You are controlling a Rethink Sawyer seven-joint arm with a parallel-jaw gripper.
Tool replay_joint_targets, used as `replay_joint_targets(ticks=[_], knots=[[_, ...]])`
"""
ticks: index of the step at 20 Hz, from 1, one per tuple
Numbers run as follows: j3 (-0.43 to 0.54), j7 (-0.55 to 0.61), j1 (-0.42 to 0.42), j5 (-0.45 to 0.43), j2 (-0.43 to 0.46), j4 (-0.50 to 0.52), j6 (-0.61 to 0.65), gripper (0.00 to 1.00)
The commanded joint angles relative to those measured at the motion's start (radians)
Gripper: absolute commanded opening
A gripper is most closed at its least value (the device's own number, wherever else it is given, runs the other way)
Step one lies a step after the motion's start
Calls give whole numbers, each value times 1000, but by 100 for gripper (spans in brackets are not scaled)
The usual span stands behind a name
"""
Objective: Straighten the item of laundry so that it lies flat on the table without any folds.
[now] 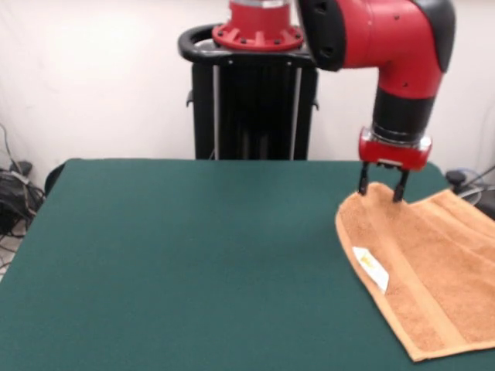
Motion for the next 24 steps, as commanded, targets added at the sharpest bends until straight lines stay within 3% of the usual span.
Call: replay_joint_targets(ticks=[1, 5, 10, 16, 17, 24], knots=[[58, 13, 75, -92, 101, -55, -133, 100], [-134, 108, 233, -96, 193, -151, -180, 100], [-221, 103, 284, -63, 243, -181, -162, 100], [-390, 199, 416, 52, 260, -194, -103, 100], [-395, 187, 421, 75, 264, -193, -111, 0], [-420, 162, 399, 109, 173, -143, -63, 0]])
